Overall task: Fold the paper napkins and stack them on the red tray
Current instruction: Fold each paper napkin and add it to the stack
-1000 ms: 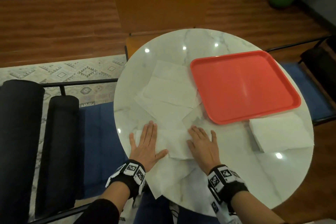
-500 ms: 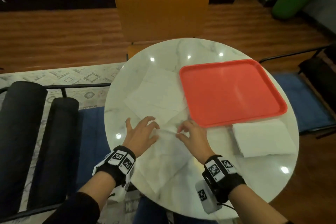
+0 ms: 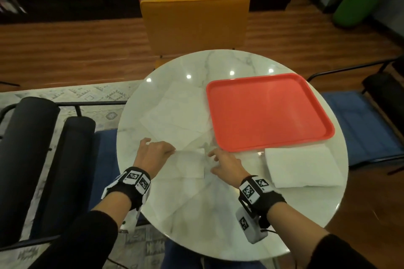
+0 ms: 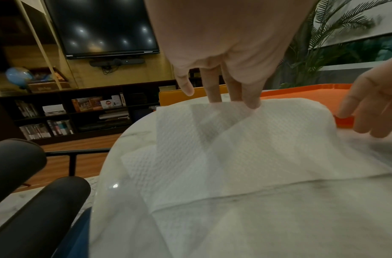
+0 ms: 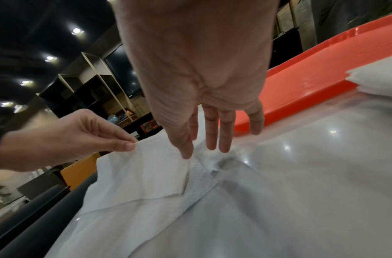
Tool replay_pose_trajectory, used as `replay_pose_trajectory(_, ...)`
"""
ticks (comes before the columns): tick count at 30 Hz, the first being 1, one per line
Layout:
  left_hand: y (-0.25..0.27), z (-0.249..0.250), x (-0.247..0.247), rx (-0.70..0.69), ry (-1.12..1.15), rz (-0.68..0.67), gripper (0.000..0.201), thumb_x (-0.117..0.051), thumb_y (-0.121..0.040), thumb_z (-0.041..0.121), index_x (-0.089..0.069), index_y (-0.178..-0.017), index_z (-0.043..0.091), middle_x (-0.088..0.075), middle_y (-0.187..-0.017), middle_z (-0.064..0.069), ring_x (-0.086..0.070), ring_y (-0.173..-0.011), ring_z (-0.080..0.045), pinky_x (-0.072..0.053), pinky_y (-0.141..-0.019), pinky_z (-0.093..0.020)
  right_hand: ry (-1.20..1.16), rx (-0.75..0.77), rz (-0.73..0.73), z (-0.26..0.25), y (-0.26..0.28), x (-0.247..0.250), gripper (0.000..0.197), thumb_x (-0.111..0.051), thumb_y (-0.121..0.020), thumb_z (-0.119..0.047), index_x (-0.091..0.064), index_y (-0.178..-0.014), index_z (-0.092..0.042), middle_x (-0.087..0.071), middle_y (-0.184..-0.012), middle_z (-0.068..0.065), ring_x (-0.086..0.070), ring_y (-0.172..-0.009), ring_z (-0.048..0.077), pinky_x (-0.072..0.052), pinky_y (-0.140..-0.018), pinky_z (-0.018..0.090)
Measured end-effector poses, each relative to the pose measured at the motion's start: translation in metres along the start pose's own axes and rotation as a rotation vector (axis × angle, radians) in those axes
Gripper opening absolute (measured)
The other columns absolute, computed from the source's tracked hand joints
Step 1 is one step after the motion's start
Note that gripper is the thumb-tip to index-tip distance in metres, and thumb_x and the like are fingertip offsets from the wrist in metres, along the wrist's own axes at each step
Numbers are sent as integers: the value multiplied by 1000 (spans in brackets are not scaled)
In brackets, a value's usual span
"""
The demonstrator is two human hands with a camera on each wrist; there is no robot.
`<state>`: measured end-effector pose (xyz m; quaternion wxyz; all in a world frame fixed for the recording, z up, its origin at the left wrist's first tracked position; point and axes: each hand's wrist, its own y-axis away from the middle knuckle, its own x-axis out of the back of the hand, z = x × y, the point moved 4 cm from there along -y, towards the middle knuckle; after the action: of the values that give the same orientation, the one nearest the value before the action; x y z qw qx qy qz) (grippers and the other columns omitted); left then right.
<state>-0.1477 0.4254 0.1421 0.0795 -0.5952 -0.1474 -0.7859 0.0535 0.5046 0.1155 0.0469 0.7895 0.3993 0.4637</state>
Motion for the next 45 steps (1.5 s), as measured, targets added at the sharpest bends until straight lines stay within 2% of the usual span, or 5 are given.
replay_pose_trajectory(15, 1, 113, 43, -157, 708, -35, 8, -58, -90, 37, -59, -98, 37, -63, -71, -1, -58, -69, -11, -46, -66, -26, -965, 55, 214, 75, 56, 117, 46, -82, -61, -43, -61, -88, -11, -72, -81, 2, -70, -78, 16, -49, -79, 35)
replay_pose_trajectory(24, 5, 174, 18, -422, 553, -252, 20, -56, -93, 25, -65, -110, 31, -65, -104, 22, -57, -100, 1, -42, -87, -22, -514, 112, 7, 76, 91, 132, 84, -80, -70, -38, -32, -135, -58, -33, -146, -18, -32, -132, 2, -28, -103, 29)
replay_pose_trajectory(30, 2, 220, 36, -648, 511, -226, 21, -53, -94, 18, -69, -100, 29, -63, -94, 18, -58, -85, -2, -46, -76, -25, -352, 129, -58, 81, 91, 140, 34, -83, -67, -35, -71, -99, -32, -54, -131, -17, -48, -118, -3, -33, -99, 22)
replay_pose_trajectory(34, -14, 221, 36, -523, 699, -154, 21, -58, -90, 6, -72, -95, 20, -69, -94, 7, -63, -77, -13, -44, -69, -16, -813, 24, 241, 130, 107, 167, 36, -80, -64, -24, -68, -87, -1, -70, -81, 3, -65, -75, 7, -50, -65, 14)
replay_pose_trajectory(45, 18, 98, -5, 9, 772, -134, 22, -60, -89, 3, -69, -92, 23, -72, -87, 5, -66, -71, -12, -53, -68, -16, -657, -330, 226, 227, 75, 154, 36, -77, -76, -24, -68, -106, -5, -72, -101, 6, -67, -93, 22, -53, -88, 37)
